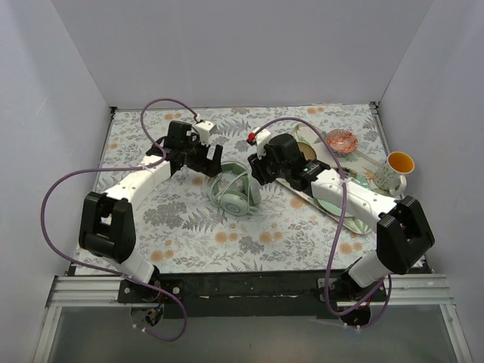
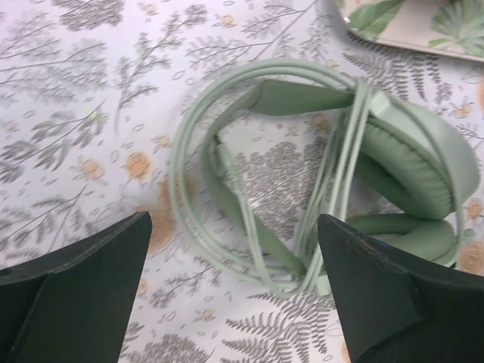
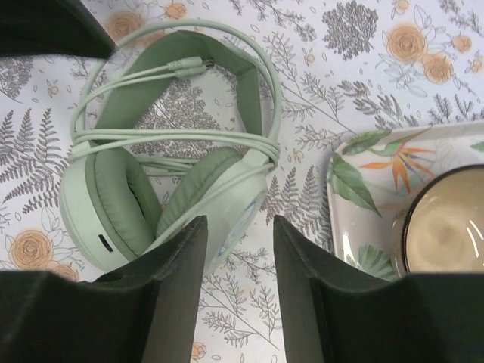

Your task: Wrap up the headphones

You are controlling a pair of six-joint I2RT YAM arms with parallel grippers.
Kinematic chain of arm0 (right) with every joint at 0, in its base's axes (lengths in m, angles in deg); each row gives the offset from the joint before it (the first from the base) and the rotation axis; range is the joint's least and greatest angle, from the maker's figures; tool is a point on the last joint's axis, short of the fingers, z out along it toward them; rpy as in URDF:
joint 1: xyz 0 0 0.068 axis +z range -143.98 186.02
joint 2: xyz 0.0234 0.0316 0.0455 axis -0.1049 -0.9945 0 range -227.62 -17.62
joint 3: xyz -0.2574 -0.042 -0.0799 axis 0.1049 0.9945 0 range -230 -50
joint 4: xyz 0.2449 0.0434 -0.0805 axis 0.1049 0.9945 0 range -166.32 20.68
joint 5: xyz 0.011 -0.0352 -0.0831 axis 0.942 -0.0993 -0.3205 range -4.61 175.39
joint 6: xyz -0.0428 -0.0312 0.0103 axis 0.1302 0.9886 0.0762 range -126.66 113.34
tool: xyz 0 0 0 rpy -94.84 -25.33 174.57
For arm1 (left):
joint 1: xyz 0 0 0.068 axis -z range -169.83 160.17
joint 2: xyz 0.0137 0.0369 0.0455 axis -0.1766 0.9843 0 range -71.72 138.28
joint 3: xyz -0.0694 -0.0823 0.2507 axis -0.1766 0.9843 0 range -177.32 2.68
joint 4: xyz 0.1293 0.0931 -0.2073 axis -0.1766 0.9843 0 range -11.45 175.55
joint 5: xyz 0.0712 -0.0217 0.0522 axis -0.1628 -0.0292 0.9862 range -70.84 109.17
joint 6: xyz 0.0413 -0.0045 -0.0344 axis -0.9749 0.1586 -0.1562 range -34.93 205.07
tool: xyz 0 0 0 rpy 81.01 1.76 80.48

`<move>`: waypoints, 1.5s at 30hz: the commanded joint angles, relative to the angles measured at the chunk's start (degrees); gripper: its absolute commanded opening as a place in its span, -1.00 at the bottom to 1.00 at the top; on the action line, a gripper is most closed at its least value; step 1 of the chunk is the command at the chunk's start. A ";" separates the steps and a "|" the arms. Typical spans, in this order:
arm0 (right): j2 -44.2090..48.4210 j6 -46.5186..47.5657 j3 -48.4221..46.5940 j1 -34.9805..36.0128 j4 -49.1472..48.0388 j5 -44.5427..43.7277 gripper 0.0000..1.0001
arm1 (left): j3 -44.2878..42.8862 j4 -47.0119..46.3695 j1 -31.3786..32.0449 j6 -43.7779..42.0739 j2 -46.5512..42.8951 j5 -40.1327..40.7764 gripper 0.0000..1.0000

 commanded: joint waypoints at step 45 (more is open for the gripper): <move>36.46 -13.12 28.94 -27.11 -14.14 -18.72 0.97 | 15.41 -1.61 -30.30 0.11 -17.54 3.08 0.96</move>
